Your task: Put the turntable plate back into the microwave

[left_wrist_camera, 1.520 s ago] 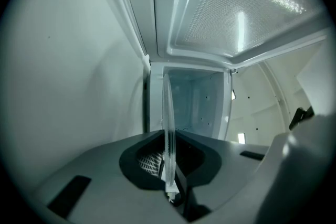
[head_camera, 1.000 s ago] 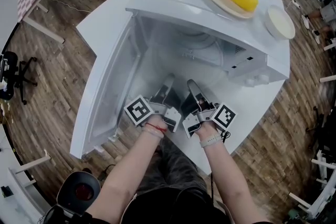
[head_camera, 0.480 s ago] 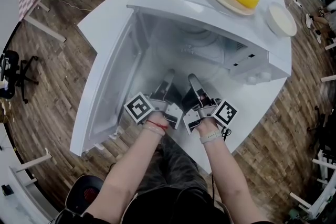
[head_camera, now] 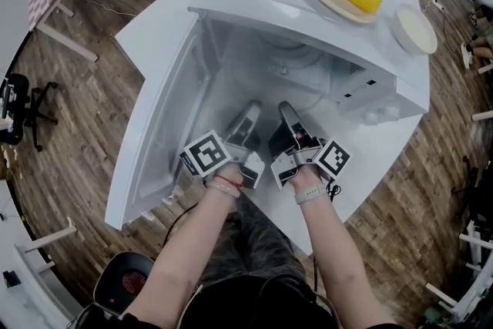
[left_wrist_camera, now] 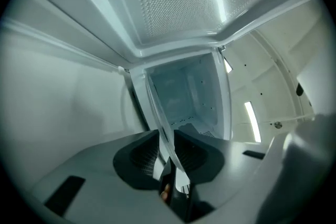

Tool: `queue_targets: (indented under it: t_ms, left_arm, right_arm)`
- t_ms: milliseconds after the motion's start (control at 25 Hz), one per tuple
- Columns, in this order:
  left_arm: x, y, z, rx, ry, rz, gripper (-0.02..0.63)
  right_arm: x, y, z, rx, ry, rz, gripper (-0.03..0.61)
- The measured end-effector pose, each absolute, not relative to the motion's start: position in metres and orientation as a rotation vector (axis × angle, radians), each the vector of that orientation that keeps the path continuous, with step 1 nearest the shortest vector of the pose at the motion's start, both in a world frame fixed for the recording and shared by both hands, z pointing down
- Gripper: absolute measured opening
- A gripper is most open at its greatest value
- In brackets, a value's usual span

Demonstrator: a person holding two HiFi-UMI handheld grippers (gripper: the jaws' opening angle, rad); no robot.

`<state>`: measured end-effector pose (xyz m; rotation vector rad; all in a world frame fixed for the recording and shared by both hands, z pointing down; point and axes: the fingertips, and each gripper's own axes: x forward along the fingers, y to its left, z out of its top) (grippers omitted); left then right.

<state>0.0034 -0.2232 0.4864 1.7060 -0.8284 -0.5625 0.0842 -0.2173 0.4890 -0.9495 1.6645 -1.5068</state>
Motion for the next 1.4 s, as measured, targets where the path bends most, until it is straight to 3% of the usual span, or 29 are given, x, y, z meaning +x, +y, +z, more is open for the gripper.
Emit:
queue_targets:
  t_ms: [1400]
  left_arm:
    - [0.030,-0.223,0.475,2.177,-1.008,-0.193,0.035]
  right_arm:
    - [0.099,-0.246,0.500,-0.978,1.572,-1.509,0.052]
